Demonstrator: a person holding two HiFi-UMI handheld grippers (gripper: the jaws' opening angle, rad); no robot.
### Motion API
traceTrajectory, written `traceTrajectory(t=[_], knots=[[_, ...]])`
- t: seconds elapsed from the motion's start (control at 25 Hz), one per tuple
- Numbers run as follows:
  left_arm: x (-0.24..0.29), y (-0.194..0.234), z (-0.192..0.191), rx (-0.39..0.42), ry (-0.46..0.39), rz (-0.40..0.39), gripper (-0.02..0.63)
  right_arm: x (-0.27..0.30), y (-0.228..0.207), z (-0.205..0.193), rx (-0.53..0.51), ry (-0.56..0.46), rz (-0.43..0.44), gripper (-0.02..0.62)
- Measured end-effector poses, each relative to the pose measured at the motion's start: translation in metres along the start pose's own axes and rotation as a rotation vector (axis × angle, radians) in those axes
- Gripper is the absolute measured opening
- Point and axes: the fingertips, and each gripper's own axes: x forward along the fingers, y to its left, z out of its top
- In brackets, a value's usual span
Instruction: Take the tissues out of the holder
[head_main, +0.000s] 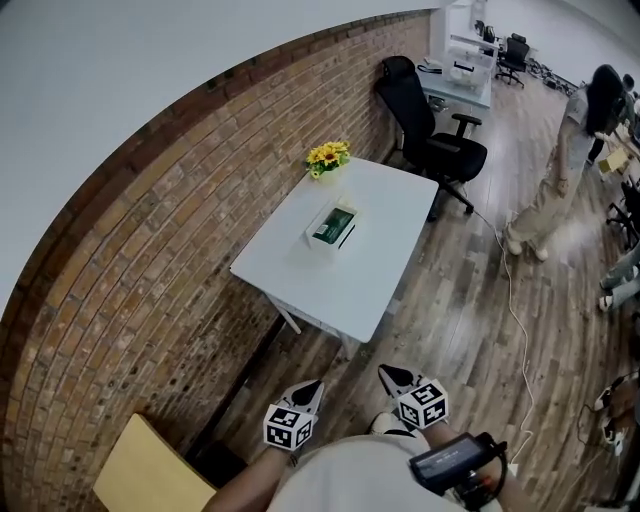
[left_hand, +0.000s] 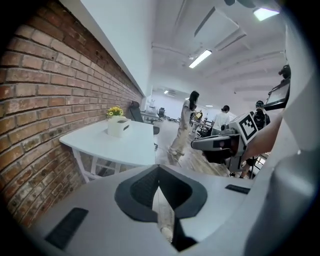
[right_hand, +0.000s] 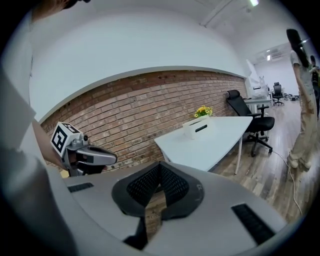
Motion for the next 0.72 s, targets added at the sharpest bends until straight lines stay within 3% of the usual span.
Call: traceTrajectory(t=[0.28, 0.52, 0.72], knots=[[0.037, -0.001, 0.031, 0.009, 0.009, 0.039, 0.008, 0.004, -0.044, 0.009, 0.028, 0.006, 0.023, 0.006], [0.048, 0.017, 0.028, -0.033, 0.04, 0.081, 0.008, 0.017, -0.06, 0.001, 0.057, 0.062, 0.042, 0.006], [0.07, 0.037, 0.026, -0.059, 0.066, 0.056, 0.008, 0.04, -0.079, 0.007, 0.065, 0.092, 0.016, 0.005]])
